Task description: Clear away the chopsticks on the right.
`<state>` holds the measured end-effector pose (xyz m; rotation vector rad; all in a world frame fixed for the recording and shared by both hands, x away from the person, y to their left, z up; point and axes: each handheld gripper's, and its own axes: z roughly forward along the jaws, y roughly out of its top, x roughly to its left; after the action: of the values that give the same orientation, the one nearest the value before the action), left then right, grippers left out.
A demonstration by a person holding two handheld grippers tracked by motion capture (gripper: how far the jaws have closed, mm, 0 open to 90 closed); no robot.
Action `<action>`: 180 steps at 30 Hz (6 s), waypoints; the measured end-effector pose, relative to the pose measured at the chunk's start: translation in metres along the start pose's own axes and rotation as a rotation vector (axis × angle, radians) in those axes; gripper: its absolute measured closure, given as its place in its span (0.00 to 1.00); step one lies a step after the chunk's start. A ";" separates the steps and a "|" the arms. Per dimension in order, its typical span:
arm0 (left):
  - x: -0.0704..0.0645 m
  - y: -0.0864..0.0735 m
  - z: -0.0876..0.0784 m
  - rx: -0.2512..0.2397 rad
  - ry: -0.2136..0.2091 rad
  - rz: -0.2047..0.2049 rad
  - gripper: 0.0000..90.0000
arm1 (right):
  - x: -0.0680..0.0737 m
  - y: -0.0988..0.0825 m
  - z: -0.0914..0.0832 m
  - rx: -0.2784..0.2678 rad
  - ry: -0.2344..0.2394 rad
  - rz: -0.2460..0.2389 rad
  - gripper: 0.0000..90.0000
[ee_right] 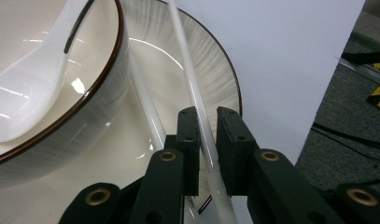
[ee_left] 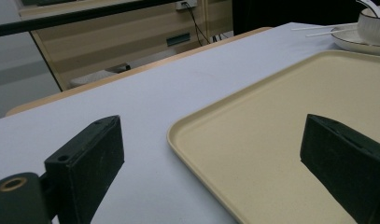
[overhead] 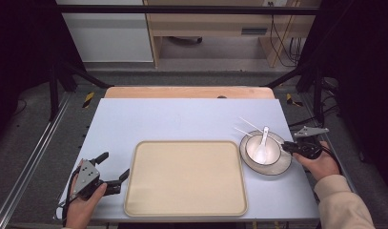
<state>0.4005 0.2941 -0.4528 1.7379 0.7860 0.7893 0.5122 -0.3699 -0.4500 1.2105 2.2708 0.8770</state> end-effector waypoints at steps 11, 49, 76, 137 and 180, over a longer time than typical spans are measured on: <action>0.001 0.000 -0.001 -0.001 0.007 -0.005 0.07 | 0.001 -0.001 -0.007 -0.031 -0.018 0.012 0.93; 0.011 -0.001 -0.005 -0.031 0.030 -0.074 0.07 | 0.205 0.021 -0.055 -0.251 -0.089 0.006 0.93; 0.010 -0.005 -0.013 -0.011 0.069 -0.077 0.07 | 0.255 0.001 -0.017 -0.058 0.019 0.030 0.93; -0.001 -0.005 -0.005 0.015 0.002 -0.019 0.06 | 0.018 -0.003 -0.022 0.042 -0.037 -0.044 0.66; -0.001 -0.004 -0.008 0.020 0.023 -0.016 0.06 | 0.209 0.018 -0.091 -0.211 -0.014 0.026 0.93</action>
<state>0.3930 0.2984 -0.4550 1.7408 0.8245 0.7950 0.3552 -0.2164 -0.3864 1.1495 2.0943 1.0845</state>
